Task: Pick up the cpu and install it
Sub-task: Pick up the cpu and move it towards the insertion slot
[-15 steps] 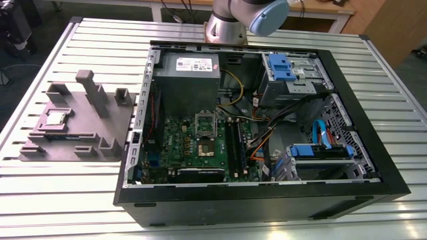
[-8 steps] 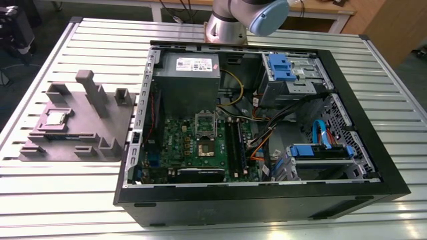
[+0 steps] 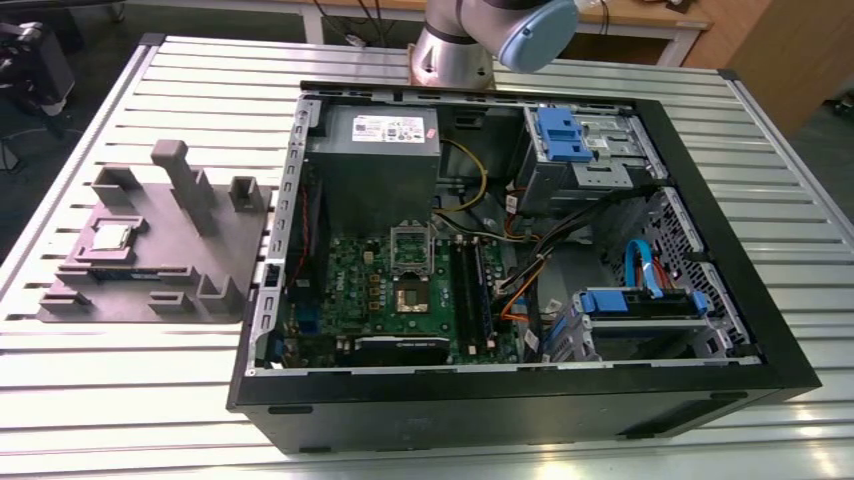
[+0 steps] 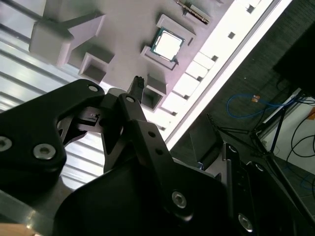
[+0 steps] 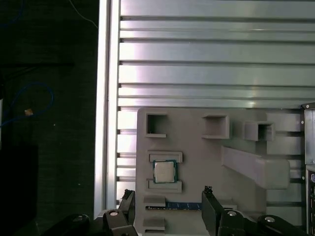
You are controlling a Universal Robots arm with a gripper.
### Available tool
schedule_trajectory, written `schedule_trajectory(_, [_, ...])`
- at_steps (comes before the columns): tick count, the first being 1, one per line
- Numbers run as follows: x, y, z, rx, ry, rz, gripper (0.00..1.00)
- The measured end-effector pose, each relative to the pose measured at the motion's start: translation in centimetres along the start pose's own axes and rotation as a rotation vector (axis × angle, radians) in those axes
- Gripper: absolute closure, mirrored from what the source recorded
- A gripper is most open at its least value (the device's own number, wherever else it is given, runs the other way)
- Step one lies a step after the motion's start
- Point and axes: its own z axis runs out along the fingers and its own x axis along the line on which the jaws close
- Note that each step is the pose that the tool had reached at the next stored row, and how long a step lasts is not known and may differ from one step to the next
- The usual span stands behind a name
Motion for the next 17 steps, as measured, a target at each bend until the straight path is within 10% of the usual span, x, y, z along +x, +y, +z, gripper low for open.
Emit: schedule_trajectory(17, [0.0, -0.04, 0.6, -0.0003, 0.0005, -0.013, 0.35])
